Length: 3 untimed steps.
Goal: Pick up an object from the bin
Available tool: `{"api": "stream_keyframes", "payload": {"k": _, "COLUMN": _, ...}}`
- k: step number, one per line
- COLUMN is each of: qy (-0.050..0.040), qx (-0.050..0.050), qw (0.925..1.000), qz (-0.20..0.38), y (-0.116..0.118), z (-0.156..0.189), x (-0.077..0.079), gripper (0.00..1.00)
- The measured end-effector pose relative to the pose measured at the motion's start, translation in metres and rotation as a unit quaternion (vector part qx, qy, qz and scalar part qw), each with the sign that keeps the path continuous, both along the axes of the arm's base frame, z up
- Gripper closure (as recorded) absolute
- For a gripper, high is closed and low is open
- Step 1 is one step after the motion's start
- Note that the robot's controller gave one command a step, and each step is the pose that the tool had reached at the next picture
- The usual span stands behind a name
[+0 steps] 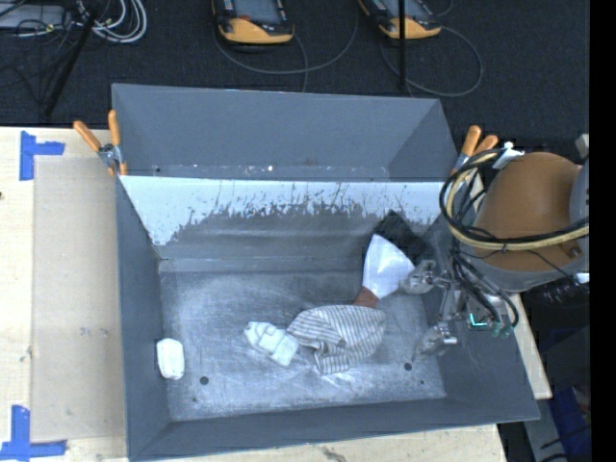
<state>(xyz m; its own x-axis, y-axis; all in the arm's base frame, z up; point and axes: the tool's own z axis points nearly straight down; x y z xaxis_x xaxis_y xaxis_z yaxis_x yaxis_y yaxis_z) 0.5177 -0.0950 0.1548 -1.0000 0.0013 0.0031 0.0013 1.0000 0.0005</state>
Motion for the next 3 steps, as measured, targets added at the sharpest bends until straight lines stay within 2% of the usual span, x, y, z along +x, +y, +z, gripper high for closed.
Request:
{"api": "stream_keyframes", "payload": {"k": 1, "qy": -0.0007, "qx": 0.0, "qw": 1.0, "qz": 0.001, "y": 0.0, "z": 0.0, "x": 0.0, "gripper": 0.0}}
{"api": "stream_keyframes", "payload": {"k": 2, "qy": -0.019, "qx": -0.004, "qw": 0.9958, "qz": 0.089, "y": 0.051, "z": -0.075, "x": 0.005, "gripper": 1.0}}
{"api": "stream_keyframes", "payload": {"k": 3, "qy": -0.019, "qx": -0.004, "qw": 0.9958, "qz": 0.09, "y": 0.051, "z": -0.075, "x": 0.005, "gripper": 1.0}}
